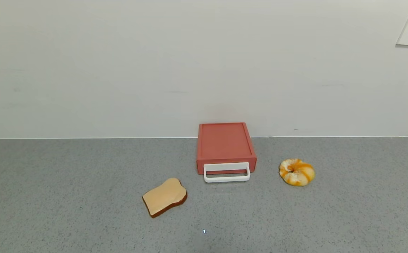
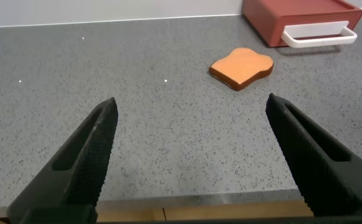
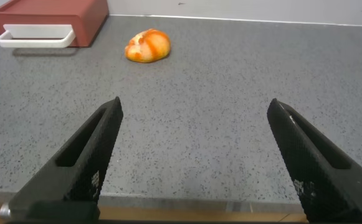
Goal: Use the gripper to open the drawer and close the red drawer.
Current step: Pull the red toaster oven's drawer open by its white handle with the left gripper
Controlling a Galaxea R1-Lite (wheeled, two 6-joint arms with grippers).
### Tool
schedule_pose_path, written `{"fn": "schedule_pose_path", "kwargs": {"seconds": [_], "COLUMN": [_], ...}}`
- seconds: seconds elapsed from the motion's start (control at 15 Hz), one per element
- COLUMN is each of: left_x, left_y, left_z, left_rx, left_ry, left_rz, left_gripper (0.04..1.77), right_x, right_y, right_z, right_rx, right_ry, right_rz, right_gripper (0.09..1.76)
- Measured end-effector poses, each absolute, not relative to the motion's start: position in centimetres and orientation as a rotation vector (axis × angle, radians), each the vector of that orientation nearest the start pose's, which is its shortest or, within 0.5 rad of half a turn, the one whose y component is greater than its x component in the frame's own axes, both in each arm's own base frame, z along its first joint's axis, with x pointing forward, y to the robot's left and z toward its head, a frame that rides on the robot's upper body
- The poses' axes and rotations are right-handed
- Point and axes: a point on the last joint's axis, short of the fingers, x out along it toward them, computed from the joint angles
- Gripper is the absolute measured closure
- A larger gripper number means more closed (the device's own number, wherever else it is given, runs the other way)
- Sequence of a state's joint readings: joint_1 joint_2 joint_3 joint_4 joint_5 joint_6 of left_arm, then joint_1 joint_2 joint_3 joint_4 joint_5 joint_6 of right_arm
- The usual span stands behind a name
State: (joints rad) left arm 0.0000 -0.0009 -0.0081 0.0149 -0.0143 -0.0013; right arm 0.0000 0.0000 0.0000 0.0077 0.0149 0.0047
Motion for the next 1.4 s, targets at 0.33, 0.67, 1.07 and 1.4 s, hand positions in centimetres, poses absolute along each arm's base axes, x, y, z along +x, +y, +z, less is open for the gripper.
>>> {"fn": "schedule_pose_path", "kwargs": {"seconds": [0.33,0.67,1.07,1.4], "left_x": [-3.2,-3.6,1.3,8.2], "left_y": [0.0,0.0,0.0,-0.2], "left_z": [9.5,14.4,23.9,30.3], "left_rx": [0.006,0.023,0.017,-0.045], "left_ry": [-0.005,0.040,0.231,0.427], "left_rz": [-0.020,-0.016,-0.005,-0.005], "left_gripper": [0.09,0.09,0.09,0.09], "right_x": [-2.3,-2.3,-2.3,-2.3], "right_y": [0.0,0.0,0.0,0.0], "right_z": [7.5,7.5,7.5,7.5], "right_rx": [0.004,0.004,0.005,0.005], "right_ry": [0.008,0.007,0.007,0.007], "right_rz": [0.015,0.015,0.014,0.014], "right_gripper": [0.14,0.14,0.14,0.14]}}
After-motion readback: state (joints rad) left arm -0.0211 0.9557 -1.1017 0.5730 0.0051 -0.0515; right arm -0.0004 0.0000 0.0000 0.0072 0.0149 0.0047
